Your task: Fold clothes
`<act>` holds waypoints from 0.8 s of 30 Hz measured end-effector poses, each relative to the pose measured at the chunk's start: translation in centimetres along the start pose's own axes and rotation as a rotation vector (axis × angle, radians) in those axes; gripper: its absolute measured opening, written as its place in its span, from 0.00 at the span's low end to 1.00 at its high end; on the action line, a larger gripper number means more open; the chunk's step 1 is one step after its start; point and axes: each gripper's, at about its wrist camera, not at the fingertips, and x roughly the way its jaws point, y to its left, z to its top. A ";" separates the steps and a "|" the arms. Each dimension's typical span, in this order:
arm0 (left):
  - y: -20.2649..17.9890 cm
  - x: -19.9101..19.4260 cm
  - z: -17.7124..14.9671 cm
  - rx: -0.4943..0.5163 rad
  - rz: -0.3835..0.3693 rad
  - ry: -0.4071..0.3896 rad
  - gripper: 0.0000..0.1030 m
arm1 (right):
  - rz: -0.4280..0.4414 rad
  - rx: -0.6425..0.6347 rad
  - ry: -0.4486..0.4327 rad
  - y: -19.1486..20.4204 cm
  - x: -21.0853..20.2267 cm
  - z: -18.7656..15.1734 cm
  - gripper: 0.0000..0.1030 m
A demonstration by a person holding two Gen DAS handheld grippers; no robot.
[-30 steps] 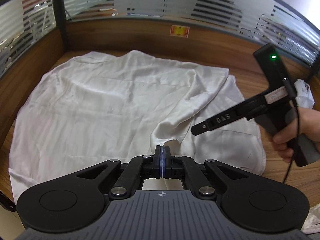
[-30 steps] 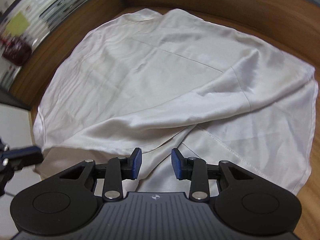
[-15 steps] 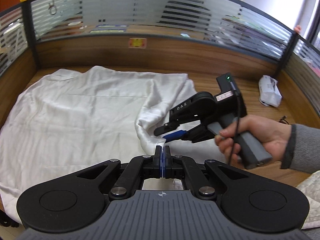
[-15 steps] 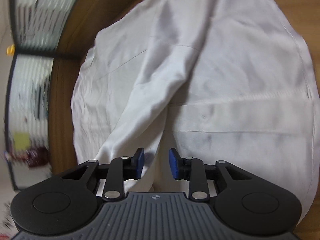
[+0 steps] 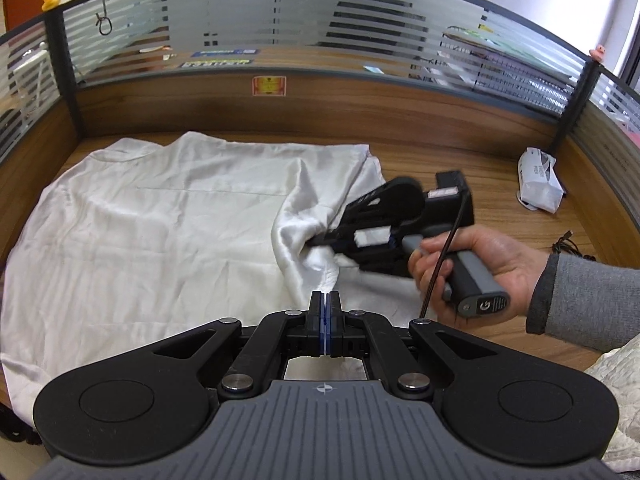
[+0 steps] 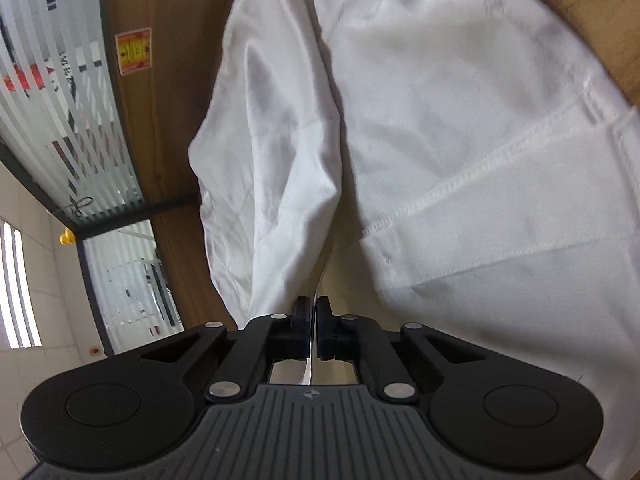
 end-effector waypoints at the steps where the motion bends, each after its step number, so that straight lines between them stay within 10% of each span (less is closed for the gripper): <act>1: -0.2 0.1 -0.1 0.000 -0.007 0.007 0.01 | 0.005 -0.021 -0.008 0.3 -0.6 0.3 0.01; 16: -7.0 6.2 -0.7 0.167 -0.232 0.141 0.01 | -0.189 -0.419 -0.173 5.5 -12.4 3.7 0.01; 24: -7.0 12.7 -2.8 0.144 -0.124 0.266 0.08 | -0.479 -0.593 -0.162 3.7 -12.0 4.4 0.07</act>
